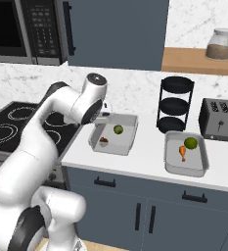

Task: Place one lime and one chicken drumstick in each tupperware on the nearby counter, to pack two identical lunches.

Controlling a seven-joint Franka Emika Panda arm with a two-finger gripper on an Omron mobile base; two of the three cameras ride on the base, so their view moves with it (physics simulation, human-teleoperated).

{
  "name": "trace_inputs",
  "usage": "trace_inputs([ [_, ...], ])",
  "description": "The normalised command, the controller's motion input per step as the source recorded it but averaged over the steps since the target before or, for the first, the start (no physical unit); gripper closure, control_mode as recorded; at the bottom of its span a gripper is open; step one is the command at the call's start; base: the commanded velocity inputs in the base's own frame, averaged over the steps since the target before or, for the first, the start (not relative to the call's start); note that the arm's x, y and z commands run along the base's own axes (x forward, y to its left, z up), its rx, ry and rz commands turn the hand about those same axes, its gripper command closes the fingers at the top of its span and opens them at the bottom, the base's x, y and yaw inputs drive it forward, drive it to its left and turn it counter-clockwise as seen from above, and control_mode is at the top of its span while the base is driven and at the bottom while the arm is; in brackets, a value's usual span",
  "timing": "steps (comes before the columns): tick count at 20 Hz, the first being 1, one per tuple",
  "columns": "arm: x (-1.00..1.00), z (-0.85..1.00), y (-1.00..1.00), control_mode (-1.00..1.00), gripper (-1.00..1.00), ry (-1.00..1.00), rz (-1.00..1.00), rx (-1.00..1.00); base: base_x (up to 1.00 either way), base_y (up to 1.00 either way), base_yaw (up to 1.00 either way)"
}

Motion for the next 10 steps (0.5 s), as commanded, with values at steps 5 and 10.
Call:
trace_inputs([
  [5,-1.0,0.16,0.26,-1.0,-1.0,-0.1,-0.02,0.0,0.0,0.0,0.0],
  [10,-0.99,0.89,0.39,-1.0,-1.0,-0.18,-0.01,-0.15,0.0,0.0,0.0],
])
